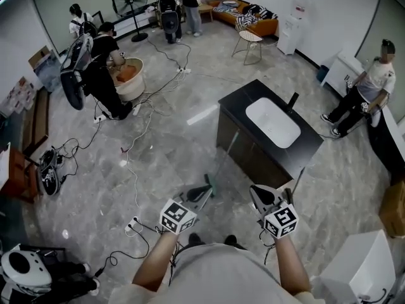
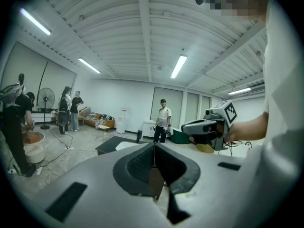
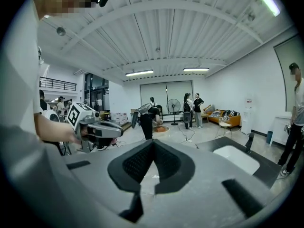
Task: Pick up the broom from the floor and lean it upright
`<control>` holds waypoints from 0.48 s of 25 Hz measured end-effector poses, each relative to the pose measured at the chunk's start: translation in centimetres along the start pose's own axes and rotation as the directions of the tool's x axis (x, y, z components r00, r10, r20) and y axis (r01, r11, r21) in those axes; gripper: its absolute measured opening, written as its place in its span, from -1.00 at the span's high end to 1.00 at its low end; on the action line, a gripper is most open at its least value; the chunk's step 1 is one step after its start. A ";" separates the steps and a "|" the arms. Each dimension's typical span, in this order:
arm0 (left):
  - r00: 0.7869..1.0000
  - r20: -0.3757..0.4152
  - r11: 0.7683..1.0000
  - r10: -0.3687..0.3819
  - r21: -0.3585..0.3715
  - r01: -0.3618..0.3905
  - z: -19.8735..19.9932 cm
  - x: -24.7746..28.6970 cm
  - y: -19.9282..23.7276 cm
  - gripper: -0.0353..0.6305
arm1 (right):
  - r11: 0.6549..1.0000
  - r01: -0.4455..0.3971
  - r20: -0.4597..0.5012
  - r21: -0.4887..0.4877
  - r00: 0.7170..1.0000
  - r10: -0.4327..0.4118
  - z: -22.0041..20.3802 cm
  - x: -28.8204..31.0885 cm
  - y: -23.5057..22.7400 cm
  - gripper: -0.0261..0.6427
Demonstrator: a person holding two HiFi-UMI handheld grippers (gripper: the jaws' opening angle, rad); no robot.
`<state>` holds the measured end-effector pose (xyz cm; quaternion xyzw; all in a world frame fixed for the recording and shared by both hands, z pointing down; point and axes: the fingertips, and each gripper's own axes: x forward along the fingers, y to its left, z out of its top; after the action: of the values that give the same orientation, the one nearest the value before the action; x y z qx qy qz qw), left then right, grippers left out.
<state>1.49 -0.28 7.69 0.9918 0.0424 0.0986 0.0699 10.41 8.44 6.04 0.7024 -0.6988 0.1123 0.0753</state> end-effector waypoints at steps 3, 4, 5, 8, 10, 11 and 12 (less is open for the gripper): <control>1.000 0.018 1.000 0.020 -0.001 -0.020 0.7 0.9 -1.3 0.87 | 1.000 -0.014 0.005 -0.013 1.000 0.014 0.4 -1.3 -1.2 0.92; 0.999 0.022 1.000 0.026 0.001 -0.026 0.8 1.2 -1.6 0.87 | 1.000 -0.019 0.008 -0.013 1.000 0.019 0.5 -1.7 -1.6 0.92; 0.999 0.024 0.999 0.033 0.001 -0.033 0.9 1.5 -1.9 0.87 | 1.000 -0.024 0.011 -0.012 1.000 0.025 0.6 -2.1 -2.0 0.92; 0.998 0.029 0.999 0.053 -0.007 -0.052 0.8 2.2 -2.6 0.87 | 0.999 -0.037 0.014 -0.010 0.999 0.037 0.3 -2.9 -3.0 0.92; 0.998 0.029 0.998 0.060 -0.010 -0.060 0.8 2.7 -2.9 0.87 | 0.999 -0.046 0.015 -0.010 0.999 0.047 0.1 -3.1 -3.5 0.92; 0.998 0.027 0.998 0.062 -0.010 -0.062 0.9 2.9 -3.0 0.87 | 0.999 -0.052 0.014 -0.008 0.999 0.052 0.0 -3.2 -3.7 0.92; 0.998 0.024 0.998 0.064 -0.012 -0.063 0.9 3.1 -3.2 0.87 | 0.998 -0.056 0.013 -0.006 0.998 0.057 0.0 -3.2 -3.9 0.92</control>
<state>4.49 3.04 6.92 0.9934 0.0094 0.0887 0.0727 14.32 11.60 5.35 0.6829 -0.7192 0.1077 0.0693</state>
